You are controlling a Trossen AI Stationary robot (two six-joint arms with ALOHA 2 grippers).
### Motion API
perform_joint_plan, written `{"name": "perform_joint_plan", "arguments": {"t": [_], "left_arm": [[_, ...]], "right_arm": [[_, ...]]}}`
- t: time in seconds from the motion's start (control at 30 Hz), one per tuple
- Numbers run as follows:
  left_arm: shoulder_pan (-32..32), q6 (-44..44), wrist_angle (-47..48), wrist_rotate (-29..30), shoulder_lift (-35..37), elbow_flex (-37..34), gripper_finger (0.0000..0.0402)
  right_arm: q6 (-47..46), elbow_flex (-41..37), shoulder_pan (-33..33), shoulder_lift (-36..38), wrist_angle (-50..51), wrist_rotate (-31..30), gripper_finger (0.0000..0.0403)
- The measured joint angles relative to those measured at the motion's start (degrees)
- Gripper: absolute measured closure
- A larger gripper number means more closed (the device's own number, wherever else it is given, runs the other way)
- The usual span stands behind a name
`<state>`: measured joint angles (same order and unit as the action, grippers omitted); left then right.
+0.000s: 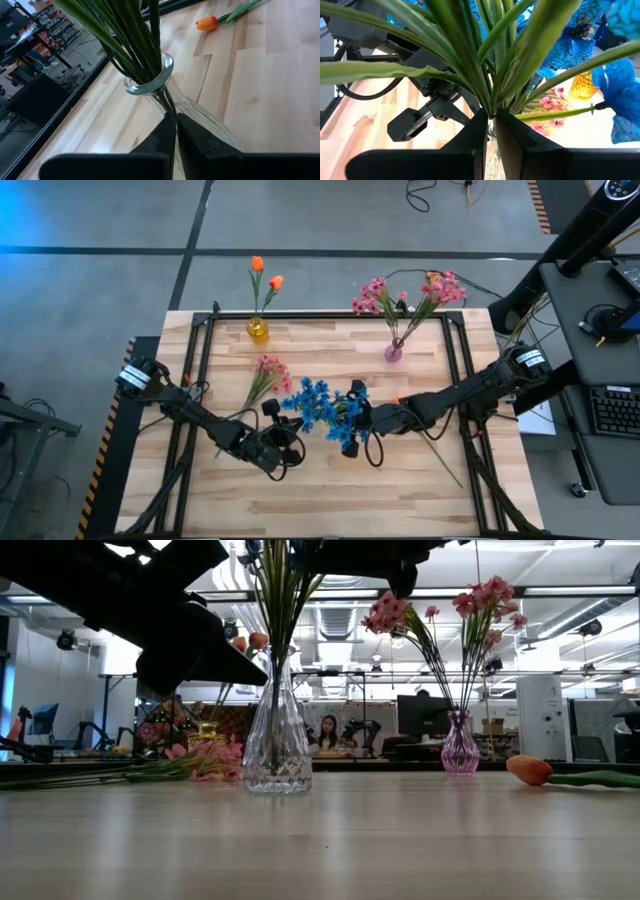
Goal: Sort flowers into vase by color
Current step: Put the blue flowers into the transparent vase
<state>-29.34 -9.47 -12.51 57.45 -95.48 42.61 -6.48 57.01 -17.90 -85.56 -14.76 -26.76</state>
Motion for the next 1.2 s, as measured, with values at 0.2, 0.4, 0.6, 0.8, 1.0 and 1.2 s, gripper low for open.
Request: {"name": "perform_joint_plan", "arguments": {"t": [0.2, 0.4, 0.6, 0.8, 1.0, 1.2], "left_arm": [[0.00, 0.41, -0.28, 0.00, 0.00, 0.00, 0.0400], [0.00, 1.05, -0.87, 0.02, 0.00, 0.00, 0.0400], [0.00, 1.05, -0.85, 0.02, 0.00, 0.00, 0.0400], [0.00, 1.07, -0.83, 0.10, 0.00, 0.00, 0.0400], [-0.23, 1.36, -0.87, 1.10, 0.00, 0.00, 0.0400], [-1.04, 2.22, -1.42, 1.99, 0.08, 0.00, 0.0400]], "right_arm": [[-0.16, -0.02, 0.12, 0.00, -0.02, -0.01, 0.0375], [0.07, -0.02, 0.12, 0.04, -0.07, -0.14, 0.0375], [0.57, -0.02, 0.05, 0.04, -0.15, -0.20, 0.0374], [1.57, -0.02, 0.03, 0.04, -0.50, -0.19, 0.0362], [1.47, -0.02, -0.10, 0.04, -0.48, -0.20, 0.0293], [-0.76, -0.04, -0.08, 0.04, -0.09, -0.29, 0.0223]]}}
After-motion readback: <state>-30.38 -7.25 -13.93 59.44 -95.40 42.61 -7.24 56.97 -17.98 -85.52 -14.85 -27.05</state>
